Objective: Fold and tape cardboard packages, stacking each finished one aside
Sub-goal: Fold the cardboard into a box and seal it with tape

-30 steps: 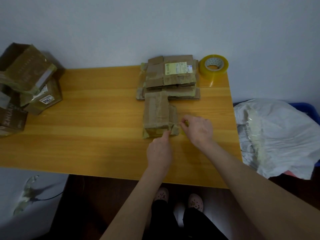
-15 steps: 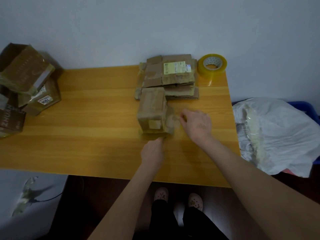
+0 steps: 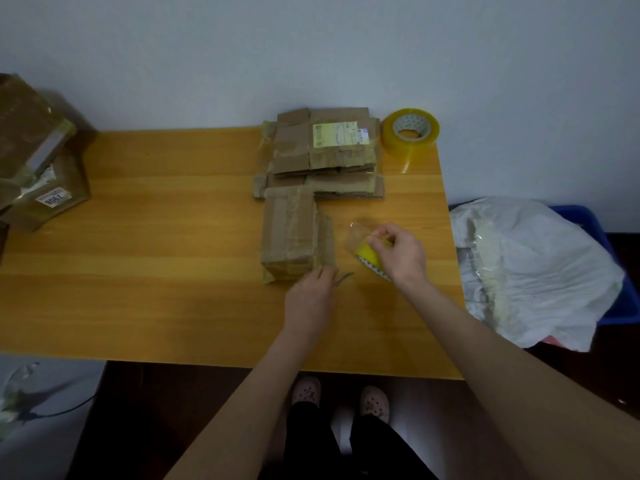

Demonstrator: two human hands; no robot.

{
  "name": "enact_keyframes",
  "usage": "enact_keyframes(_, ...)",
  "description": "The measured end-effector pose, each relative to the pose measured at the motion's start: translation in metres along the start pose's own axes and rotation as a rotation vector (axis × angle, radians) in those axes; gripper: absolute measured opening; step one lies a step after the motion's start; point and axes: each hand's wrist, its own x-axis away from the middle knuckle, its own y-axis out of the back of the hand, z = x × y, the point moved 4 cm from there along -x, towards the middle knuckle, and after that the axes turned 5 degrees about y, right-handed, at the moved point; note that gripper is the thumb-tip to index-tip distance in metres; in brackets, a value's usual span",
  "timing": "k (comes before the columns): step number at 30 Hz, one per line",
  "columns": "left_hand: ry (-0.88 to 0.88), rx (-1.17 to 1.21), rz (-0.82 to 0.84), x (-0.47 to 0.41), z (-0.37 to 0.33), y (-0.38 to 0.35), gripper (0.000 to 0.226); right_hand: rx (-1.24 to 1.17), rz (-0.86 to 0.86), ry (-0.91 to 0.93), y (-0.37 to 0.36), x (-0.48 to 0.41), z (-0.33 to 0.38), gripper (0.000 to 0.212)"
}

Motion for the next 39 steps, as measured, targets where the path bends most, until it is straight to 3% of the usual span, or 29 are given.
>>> enact_keyframes(2,-0.066,0.162,-0.234,-0.006,-0.016,0.019,0.023,0.005,-0.008,0.026,0.004,0.002,0.001,0.012)
enact_keyframes(3,-0.041,0.232,-0.262,-0.014,-0.021,0.026,0.023,0.005,-0.009,0.04,0.006,0.004,0.002,0.012)
enact_keyframes(8,0.196,0.251,-0.029,-0.049,-0.029,0.033,0.036,-0.055,-0.018,0.132,0.012,0.013,0.008,0.012)
enact_keyframes(15,0.358,0.605,0.101,-0.05,-0.034,0.024,0.015,-0.103,-0.017,0.226,0.023,0.022,0.004,0.008)
enact_keyframes(19,0.281,0.532,0.022,-0.049,-0.04,0.026,0.011,-0.086,-0.014,0.191,0.021,0.026,0.002,0.016)
enact_keyframes(22,0.269,0.504,-0.008,-0.043,-0.043,0.026,0.008,-0.126,0.03,0.038,0.021,0.024,0.003,0.041)
enact_keyframes(24,0.278,0.528,-0.004,-0.037,-0.042,0.025,0.011,-0.057,0.097,0.058,0.023,0.023,0.005,0.05)
enact_keyframes(27,0.255,0.522,0.014,-0.031,-0.04,0.025,0.011,-0.012,0.207,0.167,0.018,0.027,0.003,0.036)
enact_keyframes(30,0.134,0.239,0.069,-0.026,-0.045,0.031,0.016,0.156,0.161,0.25,0.01,0.034,-0.004,0.027)
enact_keyframes(32,0.11,0.163,0.002,-0.02,-0.036,0.044,0.017,0.35,0.132,0.298,0.003,0.038,-0.016,0.028)
enact_keyframes(35,0.045,0.281,-0.177,0.001,-0.007,0.067,0.017,0.476,0.216,0.236,-0.011,0.04,-0.034,0.032)
enact_keyframes(37,0.174,0.377,-0.281,0.017,0.027,0.074,0.023,0.573,0.229,0.221,-0.022,0.042,-0.033,0.033)
enact_keyframes(39,0.38,0.423,-0.326,0.029,0.059,0.074,0.03,0.52,0.123,0.209,-0.028,0.044,-0.019,0.035)
